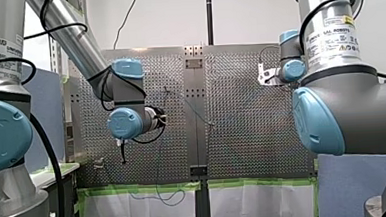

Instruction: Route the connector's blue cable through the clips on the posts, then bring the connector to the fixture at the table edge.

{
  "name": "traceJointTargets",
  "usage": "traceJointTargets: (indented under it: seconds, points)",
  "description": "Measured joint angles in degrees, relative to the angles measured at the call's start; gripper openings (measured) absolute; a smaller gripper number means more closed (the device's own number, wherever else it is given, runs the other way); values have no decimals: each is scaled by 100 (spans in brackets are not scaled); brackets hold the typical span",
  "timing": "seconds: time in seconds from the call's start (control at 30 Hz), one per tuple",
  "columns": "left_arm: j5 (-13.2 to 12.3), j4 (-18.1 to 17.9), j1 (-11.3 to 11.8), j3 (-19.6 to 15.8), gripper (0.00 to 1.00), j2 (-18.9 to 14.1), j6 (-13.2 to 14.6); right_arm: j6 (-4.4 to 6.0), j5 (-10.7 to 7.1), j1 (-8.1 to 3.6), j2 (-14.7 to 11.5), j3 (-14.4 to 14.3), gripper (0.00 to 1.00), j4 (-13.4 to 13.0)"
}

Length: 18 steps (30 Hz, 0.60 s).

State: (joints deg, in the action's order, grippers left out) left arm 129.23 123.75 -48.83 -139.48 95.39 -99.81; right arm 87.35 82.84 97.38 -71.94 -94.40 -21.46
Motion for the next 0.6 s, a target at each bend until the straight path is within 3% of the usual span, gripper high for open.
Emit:
traceJointTargets:
  seconds: [0.2, 0.47, 0.6]
  points:
    - [1, 4, 34, 45, 100, 0, -62, -276, -304, -305, -118, -108, 0, 14]
    - [0, 41, 69, 97, 100, 2, -51, -584, -635, -702, 198, -149, 0, 44]
    - [-1, 73, 94, 99, 100, 1, -48, -659, -707, -806, 292, -166, 0, -8]
